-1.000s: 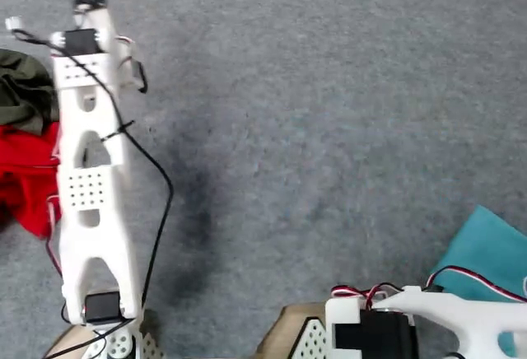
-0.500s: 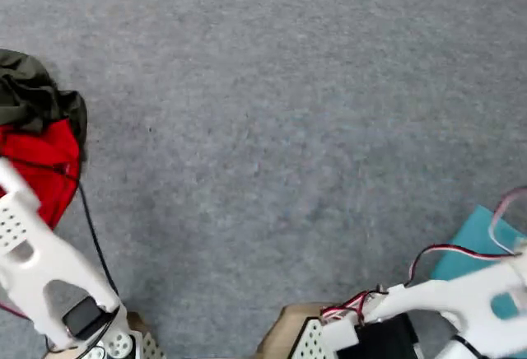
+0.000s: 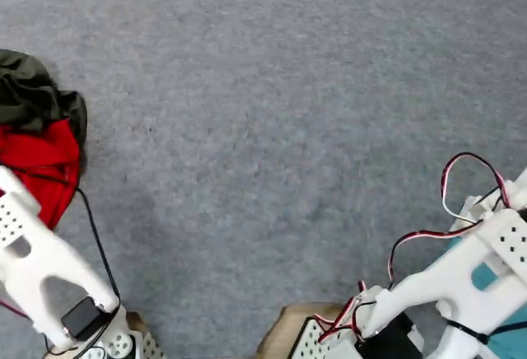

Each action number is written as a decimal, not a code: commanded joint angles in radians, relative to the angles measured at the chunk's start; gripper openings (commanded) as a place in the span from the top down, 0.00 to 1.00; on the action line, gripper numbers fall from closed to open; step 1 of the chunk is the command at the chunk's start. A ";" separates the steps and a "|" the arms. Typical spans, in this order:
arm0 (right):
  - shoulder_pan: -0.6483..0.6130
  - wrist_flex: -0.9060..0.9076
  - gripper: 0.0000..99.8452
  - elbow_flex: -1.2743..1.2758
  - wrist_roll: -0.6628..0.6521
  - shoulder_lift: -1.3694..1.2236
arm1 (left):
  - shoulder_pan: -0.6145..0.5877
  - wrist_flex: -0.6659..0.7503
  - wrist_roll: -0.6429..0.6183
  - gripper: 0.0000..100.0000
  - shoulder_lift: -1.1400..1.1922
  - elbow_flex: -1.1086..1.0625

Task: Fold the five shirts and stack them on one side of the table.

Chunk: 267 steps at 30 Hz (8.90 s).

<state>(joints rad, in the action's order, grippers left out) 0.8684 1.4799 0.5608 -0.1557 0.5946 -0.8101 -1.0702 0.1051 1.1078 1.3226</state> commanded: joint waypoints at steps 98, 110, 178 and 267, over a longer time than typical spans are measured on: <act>-1.089 -0.578 0.70 -1.124 0.450 -1.366 | 0.522 -0.298 -0.551 0.97 -0.101 -0.290; -1.311 -0.551 0.70 -1.107 0.351 -1.374 | 0.522 -0.298 -0.551 0.97 -0.099 -0.290; -1.046 -0.551 0.99 -1.472 0.681 -1.572 | 0.720 -0.354 -0.848 0.99 0.111 0.000; -1.452 -0.094 0.74 -1.804 -0.146 -1.498 | -0.043 -0.451 -0.647 0.83 0.062 0.020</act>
<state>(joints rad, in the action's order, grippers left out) -0.4603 1.3218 -1.1500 -0.1665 -0.9812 -0.7948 -1.5505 -0.5393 1.1707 1.3011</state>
